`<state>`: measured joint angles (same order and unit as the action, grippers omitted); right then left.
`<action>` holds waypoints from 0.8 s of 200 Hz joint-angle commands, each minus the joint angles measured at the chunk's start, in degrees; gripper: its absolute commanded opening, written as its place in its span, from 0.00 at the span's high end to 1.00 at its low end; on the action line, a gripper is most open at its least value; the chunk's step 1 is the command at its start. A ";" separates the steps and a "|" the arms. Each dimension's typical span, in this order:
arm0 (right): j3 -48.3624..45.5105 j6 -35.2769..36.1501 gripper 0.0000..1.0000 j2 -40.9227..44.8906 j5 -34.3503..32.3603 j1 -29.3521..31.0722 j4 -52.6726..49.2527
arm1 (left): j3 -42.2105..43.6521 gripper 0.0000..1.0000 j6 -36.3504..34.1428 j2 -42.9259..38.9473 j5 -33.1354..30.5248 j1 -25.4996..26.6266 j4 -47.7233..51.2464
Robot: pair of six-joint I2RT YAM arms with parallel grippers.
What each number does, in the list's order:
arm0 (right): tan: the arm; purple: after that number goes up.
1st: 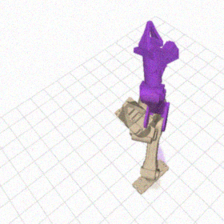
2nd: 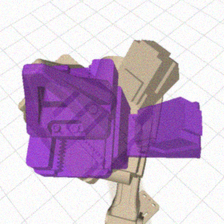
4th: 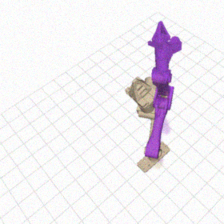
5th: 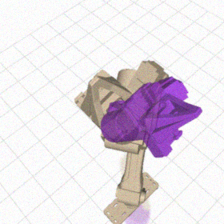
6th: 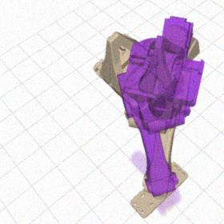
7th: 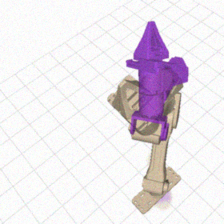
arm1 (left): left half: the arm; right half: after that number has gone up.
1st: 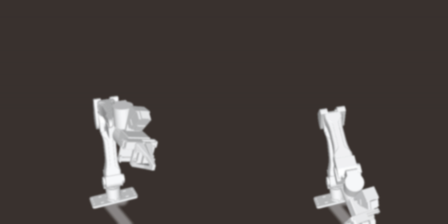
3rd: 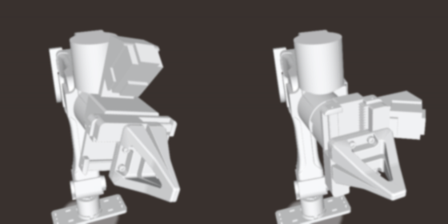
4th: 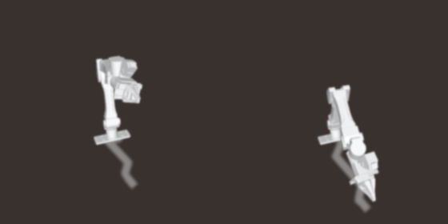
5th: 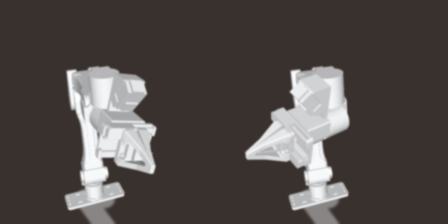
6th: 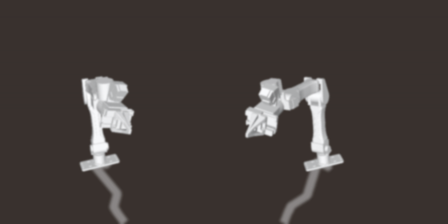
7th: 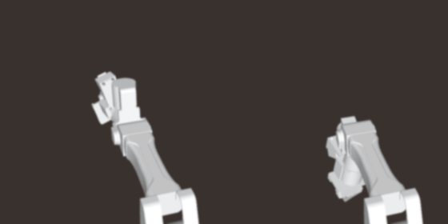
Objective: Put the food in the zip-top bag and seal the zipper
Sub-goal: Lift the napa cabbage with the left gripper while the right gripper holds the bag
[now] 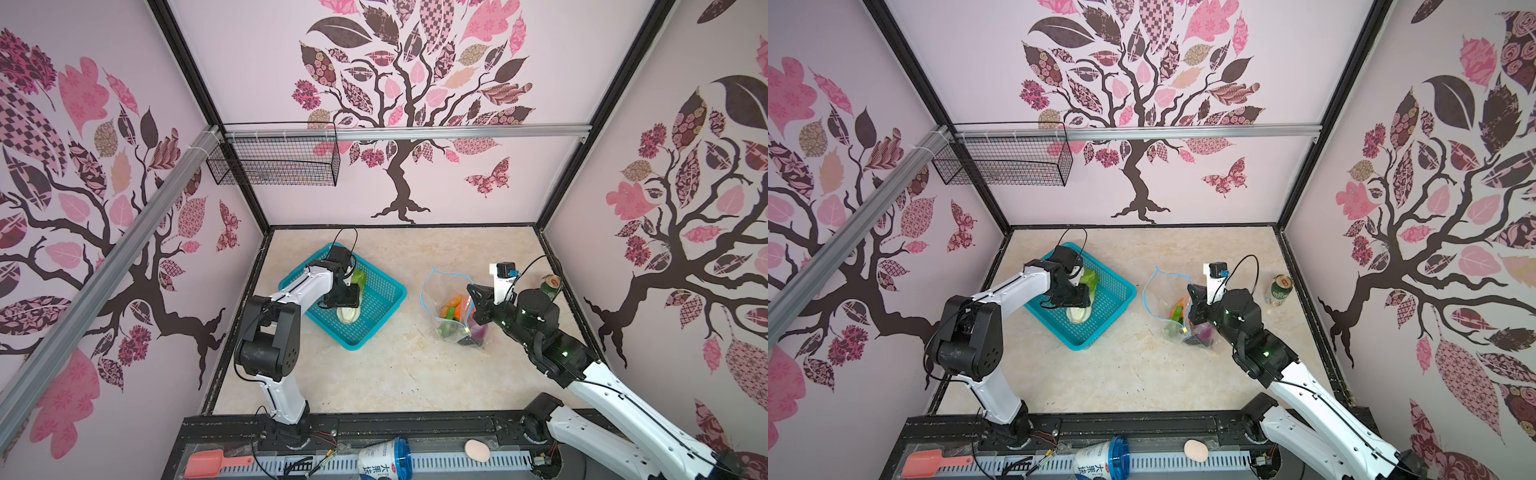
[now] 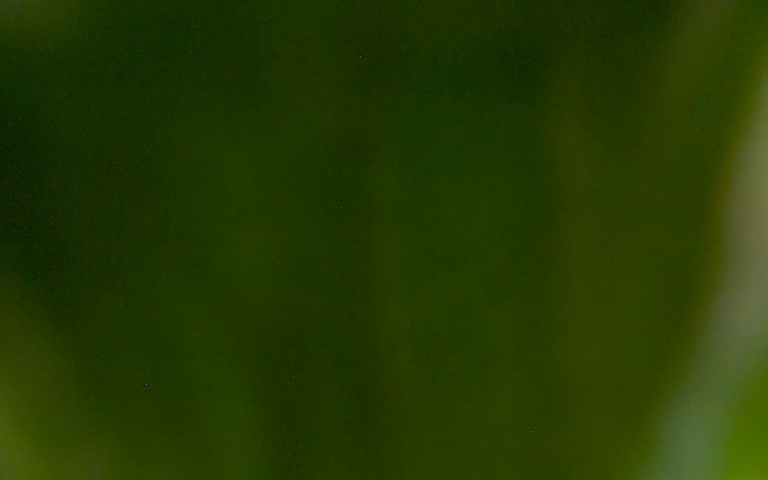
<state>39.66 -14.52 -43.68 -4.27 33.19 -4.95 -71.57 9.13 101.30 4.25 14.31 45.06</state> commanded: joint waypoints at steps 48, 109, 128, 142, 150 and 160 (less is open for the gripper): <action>1.81 -1.68 1.00 -1.88 1.83 -0.30 0.96 | 2.30 0.51 4.06 -16.36 -1.41 0.22 -4.22; 11.71 -8.05 1.00 -11.54 6.34 -0.31 2.64 | 8.75 0.63 9.12 -31.41 5.02 0.27 -19.78; 15.55 -9.23 1.00 -14.65 7.00 -0.30 2.40 | 8.73 0.71 6.02 -32.94 5.40 0.22 -20.51; 17.43 -10.13 1.00 -16.05 6.26 -0.29 2.74 | 9.21 0.80 2.99 -34.09 5.04 0.20 -19.56; 18.13 -10.63 1.00 -16.58 5.72 -0.30 3.30 | 10.84 0.82 2.92 -35.21 4.72 0.20 -20.44; 18.35 -11.48 1.00 -17.15 5.27 -0.28 4.38 | 13.71 0.82 3.84 -37.00 4.32 0.20 -23.28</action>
<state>54.78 -23.20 -59.53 1.30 33.17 -3.88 -62.89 14.52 67.77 8.25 14.33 27.55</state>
